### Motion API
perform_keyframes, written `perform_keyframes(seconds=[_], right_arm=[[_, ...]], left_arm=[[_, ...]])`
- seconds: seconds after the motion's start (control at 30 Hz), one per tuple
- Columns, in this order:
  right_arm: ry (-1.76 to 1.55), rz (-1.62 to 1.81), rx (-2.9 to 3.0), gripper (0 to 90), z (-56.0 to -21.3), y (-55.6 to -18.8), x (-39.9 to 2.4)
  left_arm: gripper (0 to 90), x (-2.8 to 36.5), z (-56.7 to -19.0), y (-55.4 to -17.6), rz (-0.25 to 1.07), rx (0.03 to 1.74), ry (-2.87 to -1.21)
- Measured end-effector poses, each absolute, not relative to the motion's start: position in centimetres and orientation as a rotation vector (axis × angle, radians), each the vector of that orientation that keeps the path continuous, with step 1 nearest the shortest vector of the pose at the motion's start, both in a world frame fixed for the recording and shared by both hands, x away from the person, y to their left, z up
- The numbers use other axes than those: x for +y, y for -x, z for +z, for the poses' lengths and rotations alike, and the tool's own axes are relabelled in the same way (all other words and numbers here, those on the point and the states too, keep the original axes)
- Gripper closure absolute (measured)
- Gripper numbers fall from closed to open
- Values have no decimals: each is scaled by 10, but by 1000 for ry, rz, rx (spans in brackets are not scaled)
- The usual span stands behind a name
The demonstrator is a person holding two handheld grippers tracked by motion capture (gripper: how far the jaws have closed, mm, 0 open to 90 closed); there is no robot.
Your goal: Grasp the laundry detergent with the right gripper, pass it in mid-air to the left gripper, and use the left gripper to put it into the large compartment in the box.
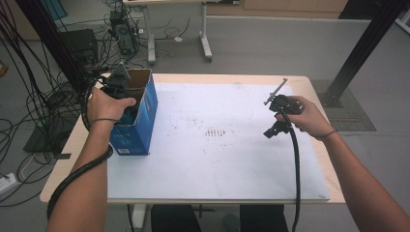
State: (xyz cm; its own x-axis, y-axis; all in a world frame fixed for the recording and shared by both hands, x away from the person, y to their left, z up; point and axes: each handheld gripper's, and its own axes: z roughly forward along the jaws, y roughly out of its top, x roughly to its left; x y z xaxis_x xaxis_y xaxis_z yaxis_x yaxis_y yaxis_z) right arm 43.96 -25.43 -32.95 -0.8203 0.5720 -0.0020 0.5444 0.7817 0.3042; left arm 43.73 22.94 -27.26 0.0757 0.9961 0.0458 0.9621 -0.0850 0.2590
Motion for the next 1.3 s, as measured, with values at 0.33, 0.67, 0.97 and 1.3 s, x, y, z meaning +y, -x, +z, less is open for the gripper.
perform_keyframes(seconds=[0.33,0.67,0.97,1.3], right_arm=[[-906,449,2877,67,-330,-439,-254],[-901,443,2878,67,-328,-439,-256],[-900,442,2876,67,-328,-438,-256],[-894,445,2883,67,-328,-438,-254]], left_arm=[[376,231,-273,-437,307,2011,-2175],[376,230,-273,-437,310,2010,-2175],[376,230,-273,-437,310,2010,-2175],[376,231,-273,-436,308,2011,-2166]])
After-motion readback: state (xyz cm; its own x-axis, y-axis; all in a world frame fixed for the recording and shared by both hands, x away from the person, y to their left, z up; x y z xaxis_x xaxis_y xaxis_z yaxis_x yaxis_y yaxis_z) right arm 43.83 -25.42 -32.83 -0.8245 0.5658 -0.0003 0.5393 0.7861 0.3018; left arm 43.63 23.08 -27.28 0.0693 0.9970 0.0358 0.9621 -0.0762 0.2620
